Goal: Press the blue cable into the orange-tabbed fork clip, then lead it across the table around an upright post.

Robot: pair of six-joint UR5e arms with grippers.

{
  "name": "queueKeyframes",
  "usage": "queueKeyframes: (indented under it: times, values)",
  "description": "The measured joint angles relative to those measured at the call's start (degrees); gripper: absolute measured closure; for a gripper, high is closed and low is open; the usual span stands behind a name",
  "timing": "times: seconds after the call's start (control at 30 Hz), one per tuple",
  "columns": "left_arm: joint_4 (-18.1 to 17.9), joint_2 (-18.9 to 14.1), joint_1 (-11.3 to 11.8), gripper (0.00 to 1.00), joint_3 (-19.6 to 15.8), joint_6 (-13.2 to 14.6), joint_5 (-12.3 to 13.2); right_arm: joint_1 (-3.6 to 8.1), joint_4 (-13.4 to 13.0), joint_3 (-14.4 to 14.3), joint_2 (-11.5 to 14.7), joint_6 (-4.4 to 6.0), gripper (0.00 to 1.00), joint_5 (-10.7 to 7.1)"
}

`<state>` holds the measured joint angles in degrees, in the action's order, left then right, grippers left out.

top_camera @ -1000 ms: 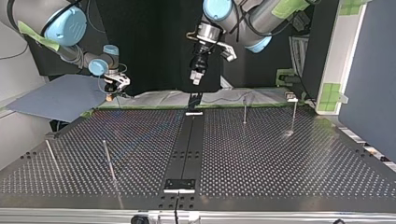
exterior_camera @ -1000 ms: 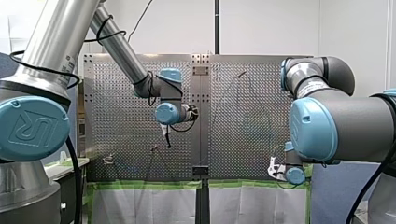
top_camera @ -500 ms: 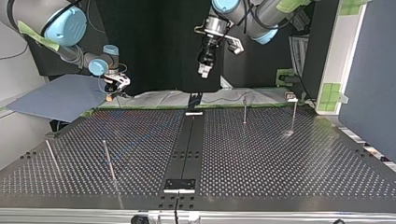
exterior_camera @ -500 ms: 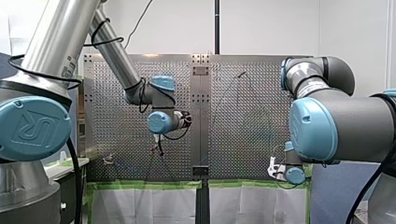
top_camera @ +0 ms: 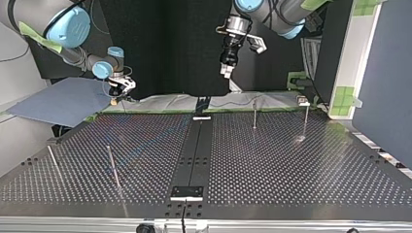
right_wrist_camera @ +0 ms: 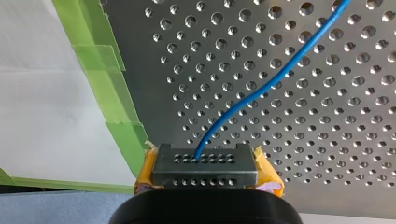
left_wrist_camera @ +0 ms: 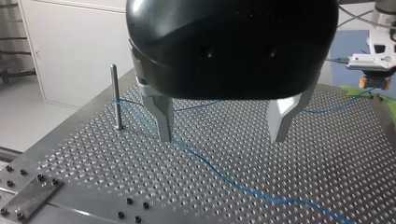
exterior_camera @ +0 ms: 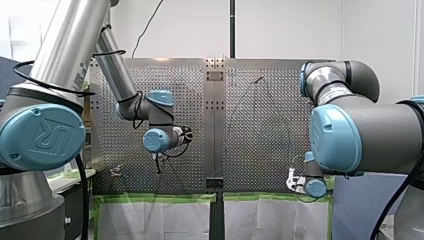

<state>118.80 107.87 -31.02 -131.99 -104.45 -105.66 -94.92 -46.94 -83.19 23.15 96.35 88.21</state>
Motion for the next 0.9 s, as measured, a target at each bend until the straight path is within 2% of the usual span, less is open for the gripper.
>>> queueKeyframes:
  times: [0.2, 0.9]
  values:
    - [-1.79, 0.0, 1.78, 0.02, -1.78, 0.28, 0.87, 0.02, -0.07, 0.0, 0.0, -0.01, 1.0, 0.03]
    - [-1.99, 0.0, 1.98, 0.02, -1.97, 0.3, 0.94, 0.04, -0.09, 0.0, 0.02, -0.01, 1.0, 0.04]
